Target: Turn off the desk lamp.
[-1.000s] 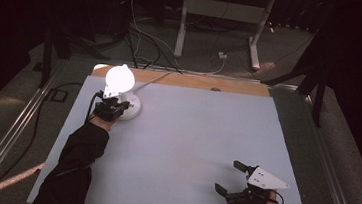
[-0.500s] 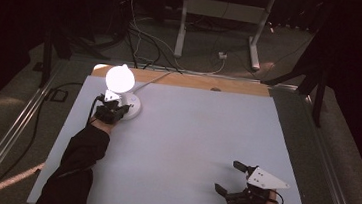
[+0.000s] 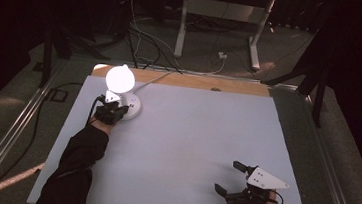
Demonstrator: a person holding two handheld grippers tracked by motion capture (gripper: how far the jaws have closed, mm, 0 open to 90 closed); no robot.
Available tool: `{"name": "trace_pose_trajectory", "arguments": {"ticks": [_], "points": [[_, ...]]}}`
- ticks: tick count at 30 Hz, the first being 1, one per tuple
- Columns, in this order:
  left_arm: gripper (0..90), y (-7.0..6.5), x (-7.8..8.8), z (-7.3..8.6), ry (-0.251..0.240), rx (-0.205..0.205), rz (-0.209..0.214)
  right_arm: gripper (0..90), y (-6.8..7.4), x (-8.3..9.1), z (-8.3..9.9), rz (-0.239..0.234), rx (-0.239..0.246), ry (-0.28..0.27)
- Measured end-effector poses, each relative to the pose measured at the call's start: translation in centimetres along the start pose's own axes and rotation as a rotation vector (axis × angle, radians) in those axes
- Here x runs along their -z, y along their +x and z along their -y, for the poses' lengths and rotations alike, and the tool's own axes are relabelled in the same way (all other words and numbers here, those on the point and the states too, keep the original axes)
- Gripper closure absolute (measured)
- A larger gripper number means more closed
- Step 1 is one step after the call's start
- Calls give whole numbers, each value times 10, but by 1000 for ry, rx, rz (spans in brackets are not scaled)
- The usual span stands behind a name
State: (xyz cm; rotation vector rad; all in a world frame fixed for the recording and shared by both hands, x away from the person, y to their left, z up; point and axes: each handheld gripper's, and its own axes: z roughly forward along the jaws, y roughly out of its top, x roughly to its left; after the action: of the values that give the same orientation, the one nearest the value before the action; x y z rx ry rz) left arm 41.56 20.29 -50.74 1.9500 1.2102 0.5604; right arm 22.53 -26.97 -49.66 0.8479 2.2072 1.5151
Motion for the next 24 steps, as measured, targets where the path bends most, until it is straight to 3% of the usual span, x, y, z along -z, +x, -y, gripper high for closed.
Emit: {"name": "trace_pose_trajectory", "arguments": {"ticks": [2, 5, 8, 10, 12, 18, 20, 21, 24], "points": [[900, 1, 1, 0, -9, 20, 27, 0, 0, 0, 0, 1, 1, 0], [900, 2, 3, -1, -20, 31, 30, 0, -1, 1, 0, 3, -1, -2], [900, 0, 8, -4, -34, 21, 35, 0, 0, 1, 0, 3, -1, -2], [900, -1, 12, -6, -45, 50, 54, 0, 0, 0, 0, 1, 0, -2], [831, -3, 16, -8, -47, 53, 65, 0, 0, 0, 0, 1, 0, -1], [772, -6, 28, -12, -64, 61, 106, 0, 0, 1, 0, 4, -2, -4], [690, -8, 32, -13, -62, 55, 111, 0, 0, 1, 0, 4, -1, -4], [602, -8, 35, -14, -57, 58, 120, 0, -1, 1, 0, 5, 0, -4], [564, -10, 43, -14, -58, 50, 140, 0, -1, 1, 0, 6, 1, -3]]}}
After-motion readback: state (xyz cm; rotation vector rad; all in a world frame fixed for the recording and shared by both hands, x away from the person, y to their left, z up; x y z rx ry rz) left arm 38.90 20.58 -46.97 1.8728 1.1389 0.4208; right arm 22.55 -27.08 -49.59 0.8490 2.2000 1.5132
